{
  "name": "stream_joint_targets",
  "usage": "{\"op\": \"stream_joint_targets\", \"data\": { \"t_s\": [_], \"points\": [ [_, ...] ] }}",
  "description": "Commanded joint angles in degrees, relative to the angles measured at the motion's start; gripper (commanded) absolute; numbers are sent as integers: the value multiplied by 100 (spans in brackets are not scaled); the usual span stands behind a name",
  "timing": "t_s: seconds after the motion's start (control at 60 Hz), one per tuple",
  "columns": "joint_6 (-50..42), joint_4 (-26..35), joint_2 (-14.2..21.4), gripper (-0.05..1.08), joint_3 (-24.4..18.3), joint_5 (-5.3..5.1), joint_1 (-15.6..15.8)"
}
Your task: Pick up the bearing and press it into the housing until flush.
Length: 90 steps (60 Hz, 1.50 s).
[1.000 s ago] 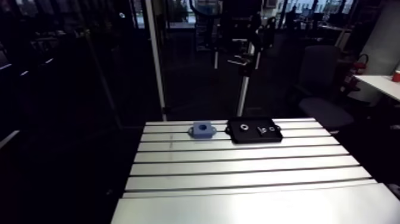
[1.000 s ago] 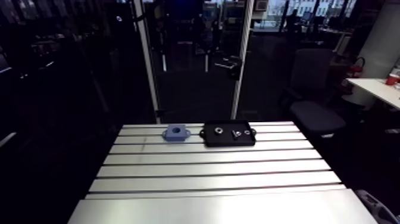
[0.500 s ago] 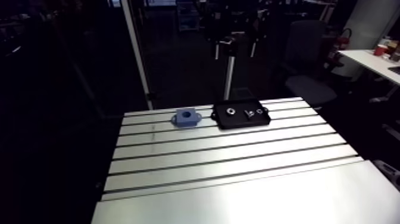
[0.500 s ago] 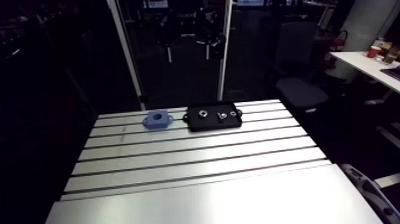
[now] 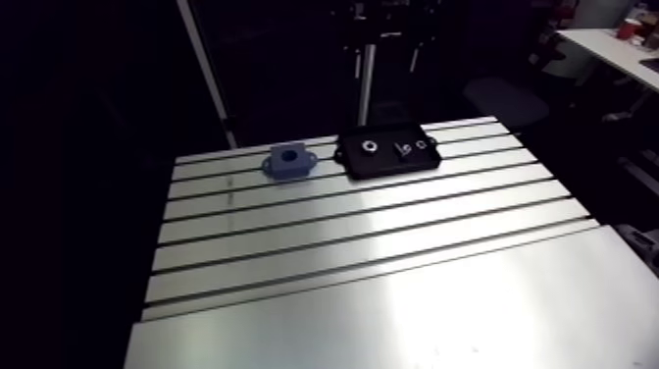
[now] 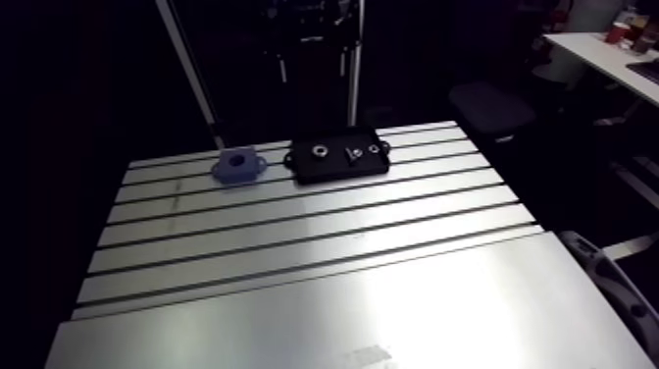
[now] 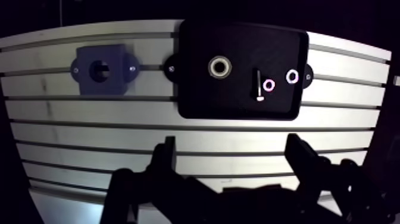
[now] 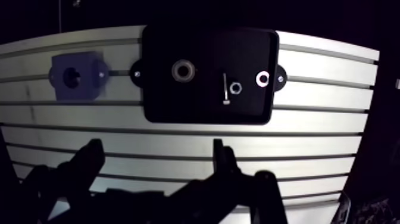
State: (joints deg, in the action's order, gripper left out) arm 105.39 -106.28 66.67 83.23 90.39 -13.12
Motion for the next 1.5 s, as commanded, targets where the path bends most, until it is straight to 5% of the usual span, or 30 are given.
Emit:
{"op": "stream_joint_targets", "data": {
  "t_s": [0.017, 0.533, 0.817, 1.5],
  "points": [
    [17, -618, -664, 0, 21, 18, -95],
    [-49, -916, -877, 2, 127, 26, -86],
    [-49, -1088, -1085, 29, 136, 26, -86],
    [-49, -1111, -1346, 37, 161, 26, -42]
  ]
}}
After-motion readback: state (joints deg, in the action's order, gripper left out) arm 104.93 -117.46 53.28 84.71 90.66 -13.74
